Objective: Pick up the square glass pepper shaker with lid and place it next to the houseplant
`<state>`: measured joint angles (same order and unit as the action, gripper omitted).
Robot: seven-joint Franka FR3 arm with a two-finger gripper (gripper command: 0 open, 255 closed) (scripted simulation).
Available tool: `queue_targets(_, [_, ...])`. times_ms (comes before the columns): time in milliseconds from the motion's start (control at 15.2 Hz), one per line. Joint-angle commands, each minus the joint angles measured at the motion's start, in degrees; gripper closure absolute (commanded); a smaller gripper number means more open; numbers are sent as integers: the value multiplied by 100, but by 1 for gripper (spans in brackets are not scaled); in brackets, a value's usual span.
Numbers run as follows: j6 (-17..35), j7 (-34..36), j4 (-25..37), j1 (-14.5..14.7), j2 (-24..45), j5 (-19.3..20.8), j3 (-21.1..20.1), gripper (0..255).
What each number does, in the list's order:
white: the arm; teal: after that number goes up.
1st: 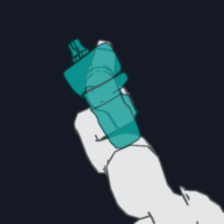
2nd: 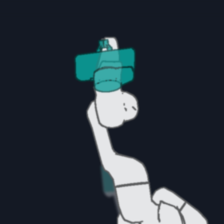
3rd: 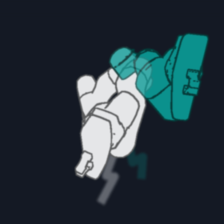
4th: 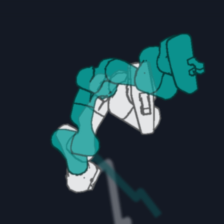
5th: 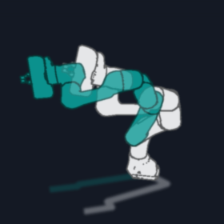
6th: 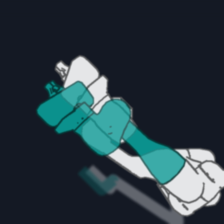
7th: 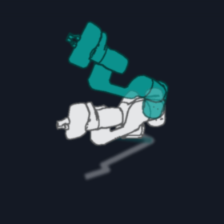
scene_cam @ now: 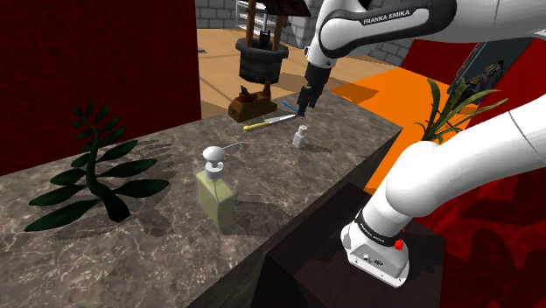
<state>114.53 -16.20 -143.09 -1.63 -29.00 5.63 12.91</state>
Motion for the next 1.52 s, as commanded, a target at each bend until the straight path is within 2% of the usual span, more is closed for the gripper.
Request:
queue_targets(0, [274, -230, -61, -39, 343, 56, 177, 0])
queue_targets(396, [973, -863, -111, -128, 1387, 118, 616, 0])
queue_targets(924, [1652, -934, -429, -115, 1760, 54, 685, 0])
queue_targets(1452, [1651, -934, -429, -116, 1759, 54, 685, 0])
